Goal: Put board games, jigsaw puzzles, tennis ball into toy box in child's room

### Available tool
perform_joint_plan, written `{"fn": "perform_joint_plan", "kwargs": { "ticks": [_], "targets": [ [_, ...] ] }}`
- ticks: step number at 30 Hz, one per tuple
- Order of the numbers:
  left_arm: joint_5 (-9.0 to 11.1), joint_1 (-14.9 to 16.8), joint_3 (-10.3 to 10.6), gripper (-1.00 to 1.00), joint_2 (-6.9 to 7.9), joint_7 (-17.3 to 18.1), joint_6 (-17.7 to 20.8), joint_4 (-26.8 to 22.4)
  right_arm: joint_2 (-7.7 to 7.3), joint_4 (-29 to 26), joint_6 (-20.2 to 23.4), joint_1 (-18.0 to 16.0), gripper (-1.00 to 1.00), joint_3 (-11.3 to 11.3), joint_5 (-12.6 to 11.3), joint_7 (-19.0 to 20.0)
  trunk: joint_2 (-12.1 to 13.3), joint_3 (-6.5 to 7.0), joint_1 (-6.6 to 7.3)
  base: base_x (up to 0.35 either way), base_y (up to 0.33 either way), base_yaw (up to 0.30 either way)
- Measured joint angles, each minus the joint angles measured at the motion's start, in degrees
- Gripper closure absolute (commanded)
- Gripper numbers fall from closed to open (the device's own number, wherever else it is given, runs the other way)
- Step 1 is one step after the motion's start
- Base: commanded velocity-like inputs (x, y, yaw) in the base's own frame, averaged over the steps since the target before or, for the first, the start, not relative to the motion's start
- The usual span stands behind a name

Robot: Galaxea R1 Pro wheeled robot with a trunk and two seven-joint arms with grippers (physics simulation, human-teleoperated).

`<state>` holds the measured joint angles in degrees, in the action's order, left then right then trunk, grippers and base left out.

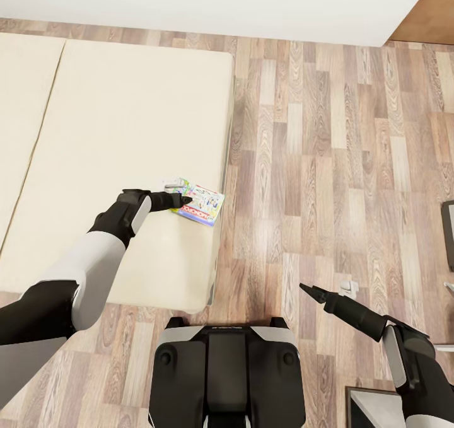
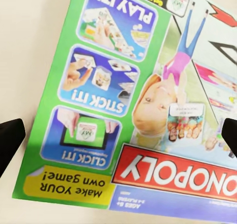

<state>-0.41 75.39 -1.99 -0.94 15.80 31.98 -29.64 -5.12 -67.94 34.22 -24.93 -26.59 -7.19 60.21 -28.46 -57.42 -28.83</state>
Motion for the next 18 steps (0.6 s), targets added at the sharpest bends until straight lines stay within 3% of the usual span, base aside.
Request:
{"fn": "perform_joint_plan", "kwargs": {
  "ticks": [9, 18],
  "targets": [
    [0.16, -0.02, 0.03, -1.0, -0.09, 0.18, -0.06, 0.02, -0.01, 0.0, -0.07, 0.02, -1.0, 0.0, 0.0, -0.05, 0.0, 0.0, 0.0, 0.0, 0.0, 0.0],
    [-0.03, -0.06, 0.0, -1.0, -0.21, 3.79, -0.02, 0.01, -0.05, 0.0, 0.0, 0.02, -1.0, 0.0, -0.02, -0.06, 0.0, 0.0, 0.0, 0.0, 0.0, 0.0]
  ]
}}
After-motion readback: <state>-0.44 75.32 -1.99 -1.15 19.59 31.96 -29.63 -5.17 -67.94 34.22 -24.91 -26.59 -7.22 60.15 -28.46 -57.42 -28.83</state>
